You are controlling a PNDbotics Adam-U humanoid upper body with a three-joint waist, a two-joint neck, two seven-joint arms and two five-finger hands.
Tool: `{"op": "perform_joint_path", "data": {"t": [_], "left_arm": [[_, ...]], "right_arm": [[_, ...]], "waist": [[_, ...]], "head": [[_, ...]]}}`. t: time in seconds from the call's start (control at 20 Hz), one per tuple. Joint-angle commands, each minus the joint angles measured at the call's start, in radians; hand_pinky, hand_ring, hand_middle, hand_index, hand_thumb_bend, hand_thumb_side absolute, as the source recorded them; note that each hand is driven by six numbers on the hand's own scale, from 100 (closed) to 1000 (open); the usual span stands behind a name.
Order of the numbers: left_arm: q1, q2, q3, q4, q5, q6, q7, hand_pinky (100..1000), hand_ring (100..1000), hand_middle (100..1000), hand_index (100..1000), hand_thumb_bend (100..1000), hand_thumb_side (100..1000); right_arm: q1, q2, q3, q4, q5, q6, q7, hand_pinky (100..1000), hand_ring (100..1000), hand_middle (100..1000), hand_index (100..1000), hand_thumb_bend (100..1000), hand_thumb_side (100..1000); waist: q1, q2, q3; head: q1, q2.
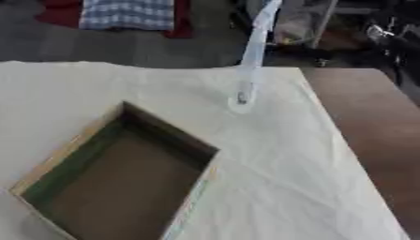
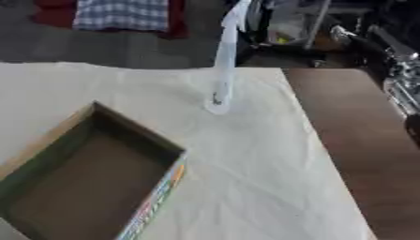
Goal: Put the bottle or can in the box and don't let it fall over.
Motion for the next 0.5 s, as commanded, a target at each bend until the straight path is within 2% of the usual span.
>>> {"op": "perform_joint_path", "data": {"t": [0.05, 0.35, 0.5], "left_arm": [[-0.017, 0.012, -0.003, -0.018, 0.006, 0.003, -0.009, 1000, 1000, 1000, 746, 475, 557], [-0.023, 0.006, -0.005, -0.020, 0.010, 0.007, -0.012, 1000, 1000, 1000, 743, 475, 556], [-0.024, 0.005, -0.008, -0.020, 0.011, 0.008, -0.014, 1000, 1000, 1000, 743, 475, 556]], "right_arm": [[-0.029, -0.006, 0.002, 0.004, 0.016, 0.009, -0.003, 1000, 1000, 1000, 1000, 100, 523], [-0.060, 0.031, 0.013, 0.039, 0.017, 0.016, -0.016, 1000, 1000, 1000, 1000, 100, 565], [-0.079, 0.049, 0.022, 0.069, 0.015, 0.006, -0.037, 1000, 1000, 1000, 1000, 100, 538]], "waist": [[0.001, -0.015, 0.003], [0.001, -0.015, 0.011], [0.001, -0.015, 0.011]], "head": [[-0.009, -0.014], [-0.010, -0.027], [-0.017, -0.033]]}}
